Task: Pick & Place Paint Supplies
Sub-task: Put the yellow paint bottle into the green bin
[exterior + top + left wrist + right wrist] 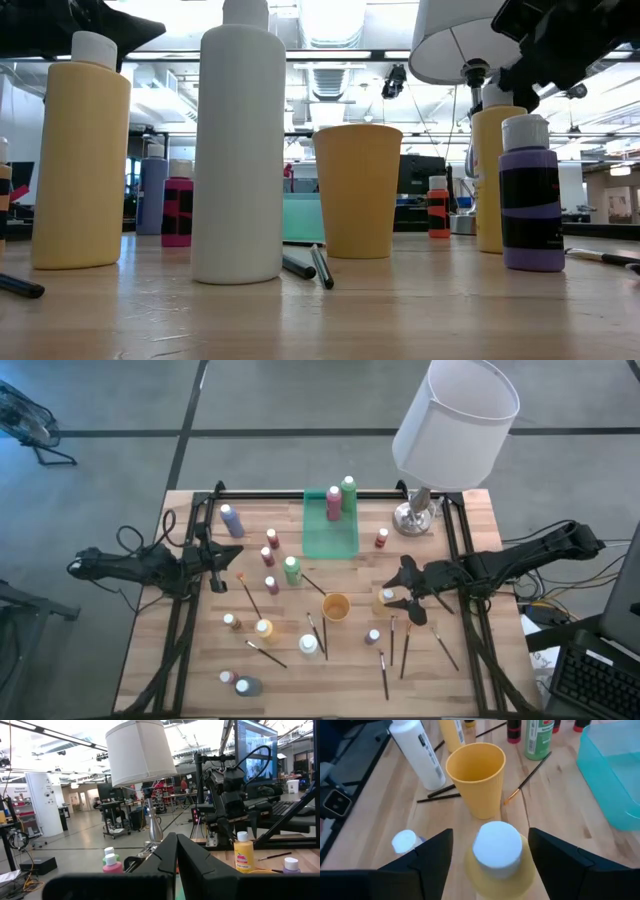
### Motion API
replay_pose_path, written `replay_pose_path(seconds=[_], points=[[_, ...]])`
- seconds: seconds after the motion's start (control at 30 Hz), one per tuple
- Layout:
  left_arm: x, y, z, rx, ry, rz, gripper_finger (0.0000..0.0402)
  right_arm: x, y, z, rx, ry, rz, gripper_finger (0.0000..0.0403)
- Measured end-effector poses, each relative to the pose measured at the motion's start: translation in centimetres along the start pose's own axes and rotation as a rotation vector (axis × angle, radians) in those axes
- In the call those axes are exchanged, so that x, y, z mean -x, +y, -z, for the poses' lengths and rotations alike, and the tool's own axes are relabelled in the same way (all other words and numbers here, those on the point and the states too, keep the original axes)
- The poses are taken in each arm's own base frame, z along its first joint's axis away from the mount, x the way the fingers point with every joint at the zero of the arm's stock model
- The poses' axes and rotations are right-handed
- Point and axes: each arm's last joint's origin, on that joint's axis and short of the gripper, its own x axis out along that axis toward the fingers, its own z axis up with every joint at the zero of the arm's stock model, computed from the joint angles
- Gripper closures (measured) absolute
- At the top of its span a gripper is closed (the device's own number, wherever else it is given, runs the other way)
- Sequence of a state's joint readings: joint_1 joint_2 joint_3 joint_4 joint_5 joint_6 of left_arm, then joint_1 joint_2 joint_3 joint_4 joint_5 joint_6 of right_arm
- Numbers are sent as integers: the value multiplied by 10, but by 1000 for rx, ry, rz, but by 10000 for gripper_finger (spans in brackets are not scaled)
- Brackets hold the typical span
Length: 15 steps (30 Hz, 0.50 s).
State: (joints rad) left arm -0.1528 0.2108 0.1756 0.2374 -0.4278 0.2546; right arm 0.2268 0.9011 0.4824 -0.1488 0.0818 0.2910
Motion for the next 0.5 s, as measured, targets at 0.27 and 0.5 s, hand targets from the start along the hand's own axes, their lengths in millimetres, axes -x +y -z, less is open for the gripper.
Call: replay_pose_path(seconds=[0.27,0.5], points=[[0,0,0,0,0,0,385,-7,0,1,8,18,9,194],[0,0,0,0,0,0,385,-5,0,1,7,16,5,251]])
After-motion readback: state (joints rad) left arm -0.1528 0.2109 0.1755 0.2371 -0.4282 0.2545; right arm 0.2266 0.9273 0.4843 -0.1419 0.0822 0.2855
